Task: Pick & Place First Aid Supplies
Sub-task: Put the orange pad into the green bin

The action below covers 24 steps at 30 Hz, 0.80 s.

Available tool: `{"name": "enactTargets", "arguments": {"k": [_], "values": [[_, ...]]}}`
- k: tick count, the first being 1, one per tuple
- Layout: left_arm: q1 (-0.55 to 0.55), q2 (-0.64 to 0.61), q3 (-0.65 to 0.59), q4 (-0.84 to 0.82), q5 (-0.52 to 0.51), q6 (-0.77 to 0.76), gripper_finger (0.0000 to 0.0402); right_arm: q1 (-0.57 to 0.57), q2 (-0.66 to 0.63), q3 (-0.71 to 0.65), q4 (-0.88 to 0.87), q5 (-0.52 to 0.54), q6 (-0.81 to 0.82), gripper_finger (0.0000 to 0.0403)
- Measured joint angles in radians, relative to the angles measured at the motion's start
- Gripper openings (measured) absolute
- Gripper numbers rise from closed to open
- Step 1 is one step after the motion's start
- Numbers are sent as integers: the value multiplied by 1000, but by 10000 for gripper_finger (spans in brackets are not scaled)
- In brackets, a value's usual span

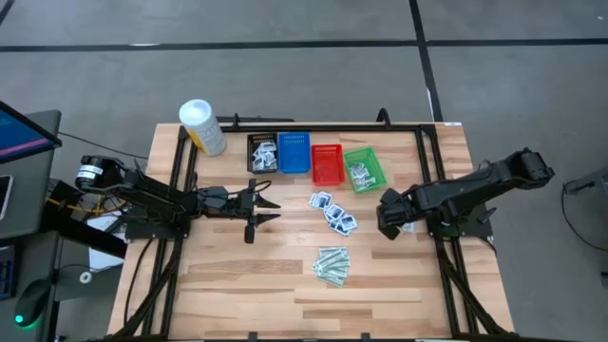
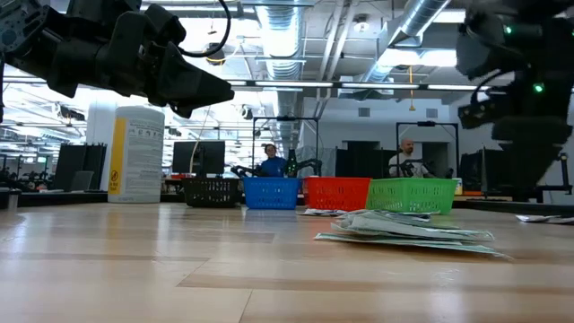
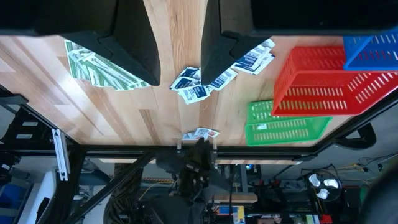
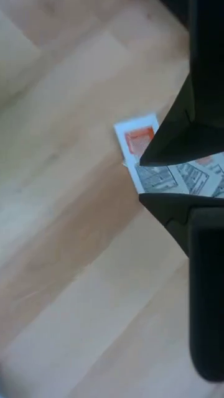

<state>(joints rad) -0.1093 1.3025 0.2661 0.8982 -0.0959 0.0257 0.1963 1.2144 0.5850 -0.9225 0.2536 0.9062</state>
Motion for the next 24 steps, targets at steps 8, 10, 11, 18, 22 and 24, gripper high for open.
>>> {"name": "enactTargets", "arguments": {"k": [8,10,11,18,22,24], "values": [[0,0,0,0,0,0,116,-10,-4,-128,171,-96,1,91],[0,0,0,0,0,0,116,-16,-4,-151,200,-108,5,98],[0,0,0,0,0,0,116,-16,-5,-156,206,-109,8,101],[0,0,0,0,0,0,116,-15,-5,-174,213,-103,10,122],[0,0,0,0,0,4,116,-15,-4,-176,213,-81,11,117],[0,0,0,0,0,4,116,-15,-4,-176,213,-79,11,108]]}}
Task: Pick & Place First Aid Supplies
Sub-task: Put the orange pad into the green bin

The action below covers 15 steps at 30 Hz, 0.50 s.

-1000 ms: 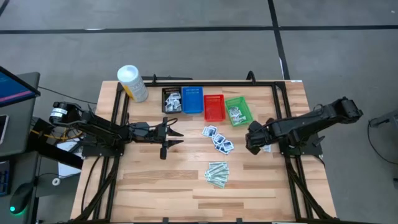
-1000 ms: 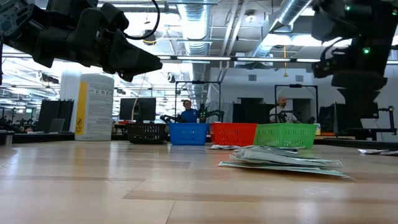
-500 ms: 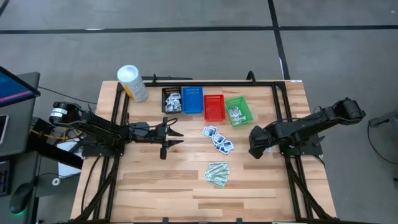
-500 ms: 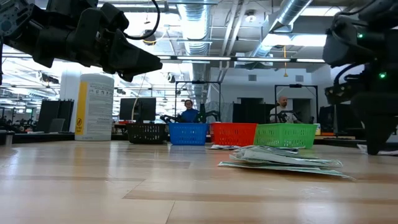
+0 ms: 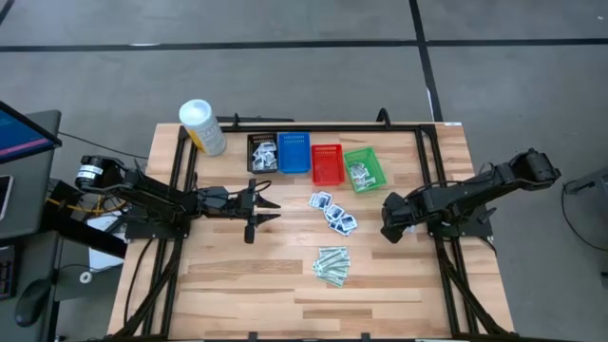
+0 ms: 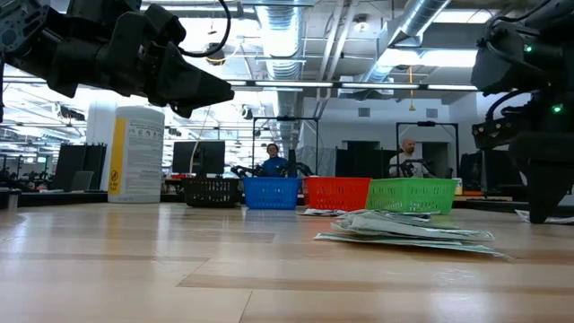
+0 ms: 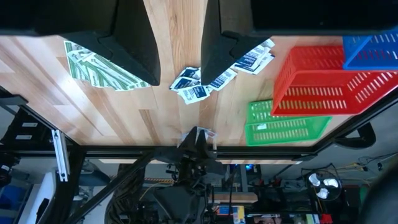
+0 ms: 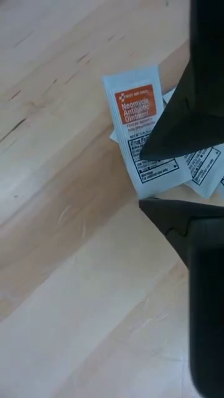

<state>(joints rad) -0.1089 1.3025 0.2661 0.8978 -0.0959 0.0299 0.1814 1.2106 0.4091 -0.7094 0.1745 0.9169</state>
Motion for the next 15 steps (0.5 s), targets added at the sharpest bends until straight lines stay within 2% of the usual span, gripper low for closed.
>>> {"name": "enactTargets", "arguments": {"k": [10,15], "values": [[0,0,0,0,0,0,116,0,1,-1,-9,8,0,10],[0,0,0,0,0,0,116,0,3,6,-18,8,0,5]]}}
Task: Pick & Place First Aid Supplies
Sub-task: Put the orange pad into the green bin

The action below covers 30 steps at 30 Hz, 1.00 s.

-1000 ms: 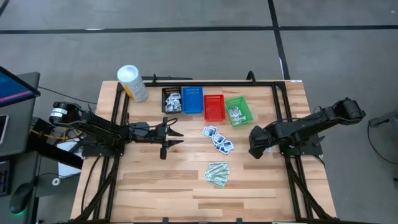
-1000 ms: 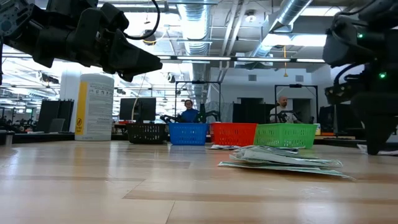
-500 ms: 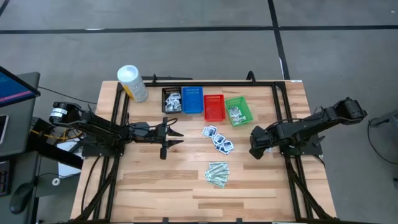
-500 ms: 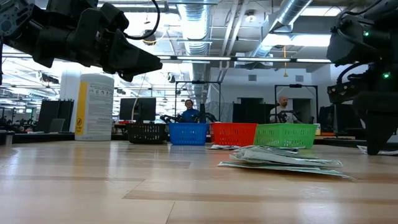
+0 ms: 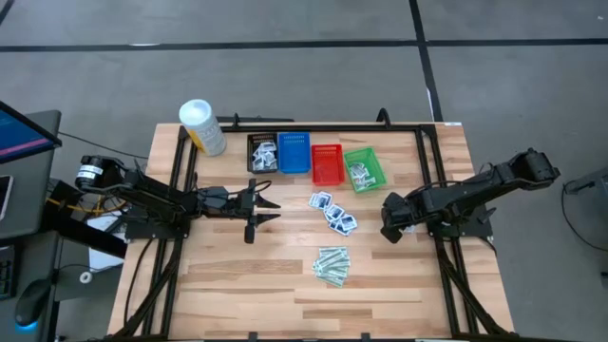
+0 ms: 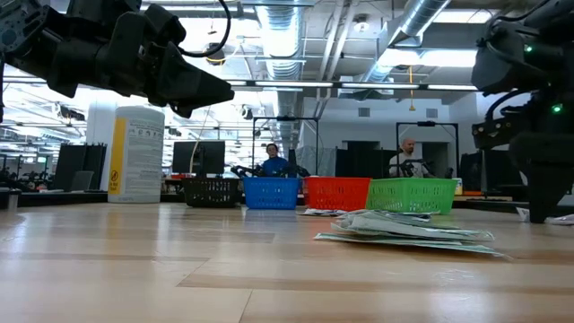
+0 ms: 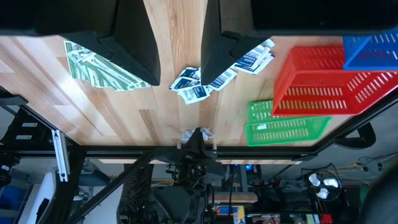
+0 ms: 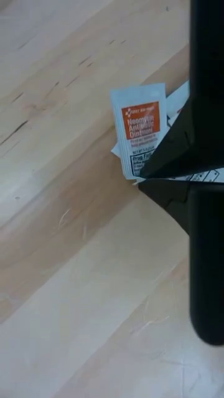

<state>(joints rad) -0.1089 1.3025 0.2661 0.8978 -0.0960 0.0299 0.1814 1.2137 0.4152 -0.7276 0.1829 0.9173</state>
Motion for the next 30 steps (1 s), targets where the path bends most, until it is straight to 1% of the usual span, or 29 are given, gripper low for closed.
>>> {"name": "enactTargets", "arguments": {"k": [5,11,16,22,25,30], "values": [[0,0,0,0,0,0,116,-1,7,69,-71,4,-1,4],[0,0,0,0,0,0,116,2,3,177,-189,89,-16,2],[0,0,0,0,0,0,116,2,2,250,-192,148,-56,1],[0,0,0,0,0,18,116,2,1,335,-165,252,-117,1],[0,0,0,0,0,18,116,2,1,365,-126,294,-165,1],[0,0,0,0,0,18,116,-9,1,375,29,357,-319,1]]}}
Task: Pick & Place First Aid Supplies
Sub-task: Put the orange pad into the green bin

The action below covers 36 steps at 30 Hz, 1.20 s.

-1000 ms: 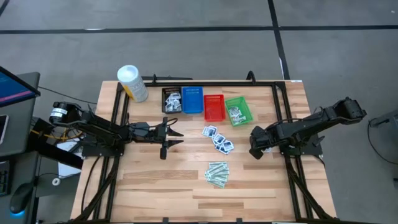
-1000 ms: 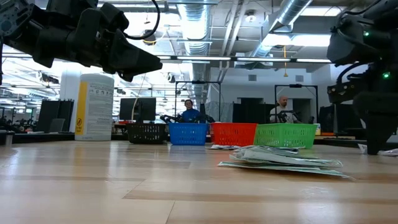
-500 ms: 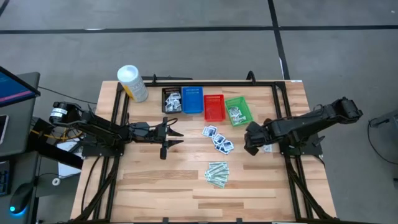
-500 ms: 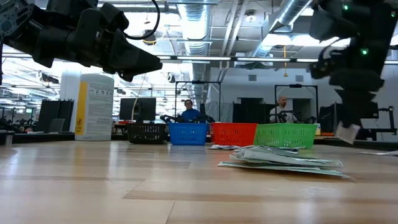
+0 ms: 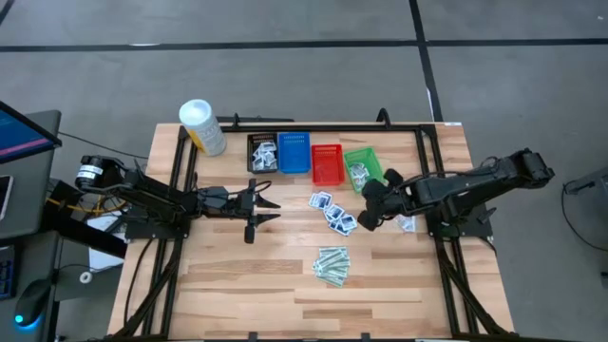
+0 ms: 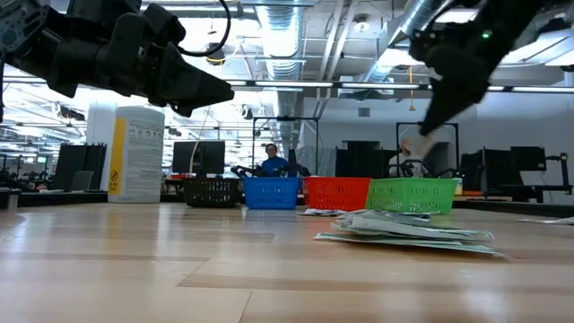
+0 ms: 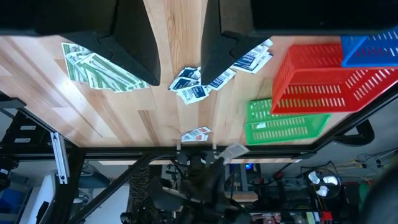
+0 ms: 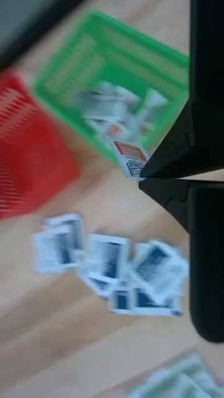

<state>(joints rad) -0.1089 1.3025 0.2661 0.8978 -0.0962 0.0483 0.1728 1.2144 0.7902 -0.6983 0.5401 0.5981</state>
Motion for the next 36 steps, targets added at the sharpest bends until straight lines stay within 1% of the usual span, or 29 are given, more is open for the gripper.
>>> {"name": "enactTargets", "arguments": {"k": [4,8,11,13,16,18,23,27,36], "values": [[0,0,0,0,0,0,116,-40,0,0,86,76,-104,1],[0,0,0,0,0,0,116,-101,0,0,111,130,-192,1],[0,0,0,0,0,0,116,-155,4,0,111,168,-215,4],[0,0,0,0,0,0,116,-191,5,-15,152,196,-215,6],[0,0,0,0,0,0,116,-234,5,-60,263,202,-218,8],[0,0,0,0,0,0,116,-258,5,-93,333,202,-248,9],[0,0,-1,0,0,4,116,-313,5,-165,394,217,-260,12],[0,0,-1,0,0,25,116,-336,5,-195,429,212,-258,33],[0,0,-1,1,0,26,116,-335,5,-232,448,216,-257,117]]}}
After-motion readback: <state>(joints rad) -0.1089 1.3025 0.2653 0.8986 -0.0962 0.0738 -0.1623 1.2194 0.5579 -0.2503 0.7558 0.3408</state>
